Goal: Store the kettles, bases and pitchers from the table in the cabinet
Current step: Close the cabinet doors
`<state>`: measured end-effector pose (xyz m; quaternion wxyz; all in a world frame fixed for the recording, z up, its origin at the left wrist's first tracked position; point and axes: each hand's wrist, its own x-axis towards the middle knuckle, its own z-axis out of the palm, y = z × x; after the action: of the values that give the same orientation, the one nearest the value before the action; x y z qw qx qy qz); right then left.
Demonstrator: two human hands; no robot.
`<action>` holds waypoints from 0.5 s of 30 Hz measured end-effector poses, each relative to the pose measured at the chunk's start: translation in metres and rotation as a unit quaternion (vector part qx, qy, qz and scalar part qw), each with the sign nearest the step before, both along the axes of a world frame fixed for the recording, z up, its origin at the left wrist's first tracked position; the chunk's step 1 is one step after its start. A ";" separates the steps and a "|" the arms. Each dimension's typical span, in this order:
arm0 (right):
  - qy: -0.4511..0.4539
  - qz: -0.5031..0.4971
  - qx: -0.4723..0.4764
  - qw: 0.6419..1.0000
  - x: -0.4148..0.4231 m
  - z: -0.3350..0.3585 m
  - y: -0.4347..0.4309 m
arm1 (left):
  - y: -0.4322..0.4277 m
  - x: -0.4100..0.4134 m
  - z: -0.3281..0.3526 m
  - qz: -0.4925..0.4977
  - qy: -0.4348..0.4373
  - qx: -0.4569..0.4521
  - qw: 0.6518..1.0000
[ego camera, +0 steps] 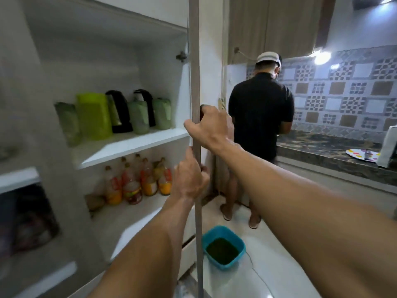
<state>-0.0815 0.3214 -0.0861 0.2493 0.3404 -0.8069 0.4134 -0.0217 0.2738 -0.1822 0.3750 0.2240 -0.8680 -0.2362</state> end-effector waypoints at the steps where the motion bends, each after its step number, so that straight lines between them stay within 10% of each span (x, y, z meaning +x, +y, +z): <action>1: 0.000 0.016 0.000 1.000 0.013 0.000 -0.019 | -0.014 0.013 0.001 0.030 0.003 0.004 1.000; 15: 0.152 0.267 0.127 0.943 0.032 0.003 -0.206 | -0.173 0.040 0.009 0.291 0.086 0.207 0.930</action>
<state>-0.0497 0.1154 -0.0829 0.2046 0.6308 -0.6848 0.3020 0.0188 0.1012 -0.1728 0.4459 0.5183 -0.6609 -0.3094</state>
